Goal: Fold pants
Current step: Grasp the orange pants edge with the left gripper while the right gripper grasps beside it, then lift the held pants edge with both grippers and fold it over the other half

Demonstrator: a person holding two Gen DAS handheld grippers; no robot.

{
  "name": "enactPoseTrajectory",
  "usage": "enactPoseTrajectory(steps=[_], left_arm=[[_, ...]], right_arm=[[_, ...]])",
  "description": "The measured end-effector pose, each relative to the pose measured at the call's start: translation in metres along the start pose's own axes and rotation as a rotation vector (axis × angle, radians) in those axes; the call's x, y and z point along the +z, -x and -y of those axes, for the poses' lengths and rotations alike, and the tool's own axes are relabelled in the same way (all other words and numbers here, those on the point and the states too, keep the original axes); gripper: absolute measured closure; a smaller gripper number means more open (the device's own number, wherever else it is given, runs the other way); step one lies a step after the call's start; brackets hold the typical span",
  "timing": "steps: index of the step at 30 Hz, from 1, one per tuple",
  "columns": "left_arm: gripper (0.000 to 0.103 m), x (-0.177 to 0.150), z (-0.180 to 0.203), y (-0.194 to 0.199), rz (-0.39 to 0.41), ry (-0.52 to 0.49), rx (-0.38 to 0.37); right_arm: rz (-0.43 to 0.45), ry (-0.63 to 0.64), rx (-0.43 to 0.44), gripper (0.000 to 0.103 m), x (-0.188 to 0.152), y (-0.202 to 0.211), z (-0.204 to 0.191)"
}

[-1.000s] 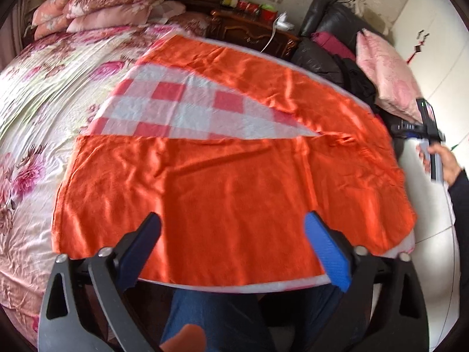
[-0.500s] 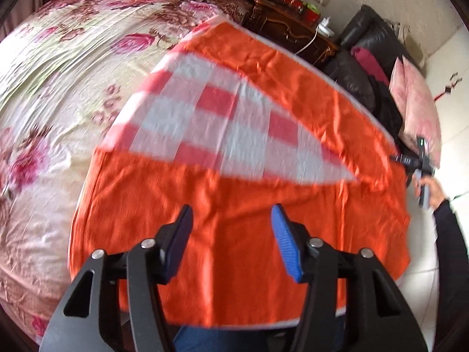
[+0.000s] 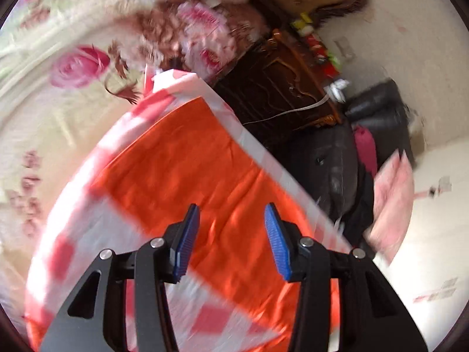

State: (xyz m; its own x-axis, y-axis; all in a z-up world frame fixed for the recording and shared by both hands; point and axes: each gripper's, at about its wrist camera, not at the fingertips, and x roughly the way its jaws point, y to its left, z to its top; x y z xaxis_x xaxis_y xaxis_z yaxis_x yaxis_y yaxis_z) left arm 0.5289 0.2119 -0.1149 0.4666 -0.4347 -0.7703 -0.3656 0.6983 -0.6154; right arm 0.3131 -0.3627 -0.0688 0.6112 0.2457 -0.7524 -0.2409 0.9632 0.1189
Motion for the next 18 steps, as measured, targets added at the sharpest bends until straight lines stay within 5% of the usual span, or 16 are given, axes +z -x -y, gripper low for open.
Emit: enactPoseTrajectory(steps=[8,10,14,18], left_arm=[[0.057,0.061,0.001,-0.082,-0.042,0.112,0.061],[0.065,0.059,-0.005,-0.087,-0.048,0.132,0.102],[0.100,0.053,-0.019,-0.085,-0.060,0.129,0.083],[0.101,0.048,-0.032,-0.069,-0.048,0.120,0.063]], right_arm=[[0.018,-0.077,0.070,0.099,-0.063,0.065,-0.040],[0.018,-0.078,0.069,0.099,-0.068,0.072,-0.042],[0.036,-0.099,0.059,0.100,-0.069,0.083,-0.038],[0.035,-0.113,0.049,0.100,-0.069,0.080,-0.026]])
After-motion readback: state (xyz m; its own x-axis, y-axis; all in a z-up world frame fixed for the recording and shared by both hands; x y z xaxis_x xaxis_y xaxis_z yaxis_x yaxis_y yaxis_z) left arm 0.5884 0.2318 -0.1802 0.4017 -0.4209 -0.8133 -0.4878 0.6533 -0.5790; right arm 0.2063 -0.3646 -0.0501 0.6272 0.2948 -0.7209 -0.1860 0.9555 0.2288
